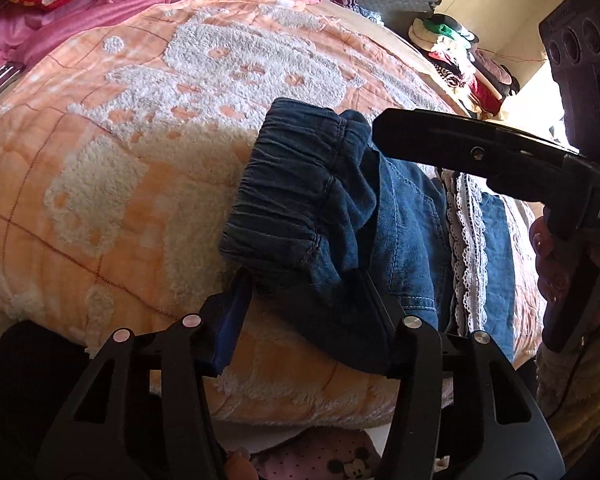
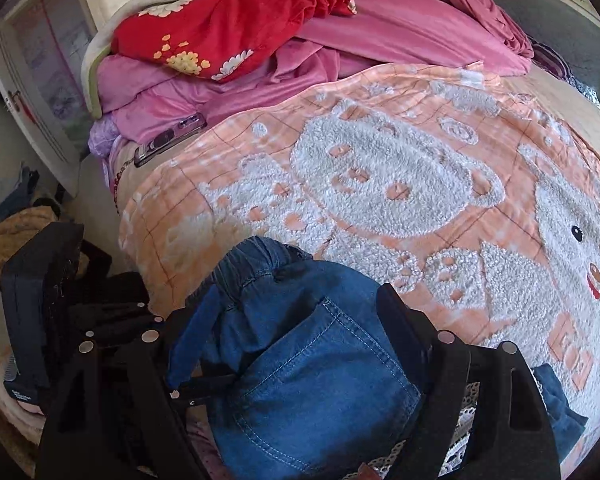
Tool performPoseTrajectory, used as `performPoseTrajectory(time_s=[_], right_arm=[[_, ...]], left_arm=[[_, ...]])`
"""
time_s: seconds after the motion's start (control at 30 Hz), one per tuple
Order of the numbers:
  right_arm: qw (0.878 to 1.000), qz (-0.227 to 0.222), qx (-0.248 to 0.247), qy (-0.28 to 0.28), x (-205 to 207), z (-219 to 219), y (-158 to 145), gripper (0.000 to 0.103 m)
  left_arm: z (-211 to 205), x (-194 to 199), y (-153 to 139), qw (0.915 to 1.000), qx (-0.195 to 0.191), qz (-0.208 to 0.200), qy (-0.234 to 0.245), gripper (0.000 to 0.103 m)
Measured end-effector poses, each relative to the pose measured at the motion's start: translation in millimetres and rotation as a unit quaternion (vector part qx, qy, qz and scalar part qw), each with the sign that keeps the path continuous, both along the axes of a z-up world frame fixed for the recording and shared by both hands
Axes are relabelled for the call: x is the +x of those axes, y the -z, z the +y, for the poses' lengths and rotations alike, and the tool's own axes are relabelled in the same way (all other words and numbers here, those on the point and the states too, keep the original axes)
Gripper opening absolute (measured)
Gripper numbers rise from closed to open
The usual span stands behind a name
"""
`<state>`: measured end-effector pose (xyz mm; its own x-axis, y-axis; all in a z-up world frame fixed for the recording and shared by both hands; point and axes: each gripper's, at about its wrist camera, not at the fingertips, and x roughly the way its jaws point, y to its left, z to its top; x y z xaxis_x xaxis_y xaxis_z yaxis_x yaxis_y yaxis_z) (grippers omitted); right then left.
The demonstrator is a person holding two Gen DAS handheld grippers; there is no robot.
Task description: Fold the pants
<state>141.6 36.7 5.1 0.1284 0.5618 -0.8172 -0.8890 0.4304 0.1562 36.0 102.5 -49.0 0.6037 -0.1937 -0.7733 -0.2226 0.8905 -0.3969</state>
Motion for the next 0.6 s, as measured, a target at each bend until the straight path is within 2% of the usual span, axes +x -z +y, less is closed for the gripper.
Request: performPoseTrajectory(time_s=[0.2, 0.47, 0.5, 0.53, 0.6], right_arm=[[0.999, 0.01, -0.022, -0.029, 3.7, 20.1, 16.4, 0.079], [0.997, 0.047, -0.033, -0.056, 12.1, 42.1, 44.8, 0.08], [0.996, 0.05, -0.031, -0.061, 12.5, 43.7, 47.6, 0.078], [0.996, 0.055, -0.031, -0.066, 13.1, 45.1, 51.3, 0.067], [0.996, 0.052, -0.037, -0.068, 13.3, 48.3, 57.1, 0.059]], left_arm=[[2.9, 1.6, 7.9, 0.9999, -0.012, 0.004, 0.003, 0.044], [5.8, 2.3, 10.0, 0.9998, -0.021, 0.003, 0.006, 0.044], [6.5, 2.5, 10.4, 0.9997, -0.023, 0.003, 0.006, 0.044], [7.5, 2.6, 10.6, 0.9997, -0.025, 0.003, 0.005, 0.045], [8.1, 4.4, 10.8, 0.9996, -0.026, 0.004, 0.006, 0.045]])
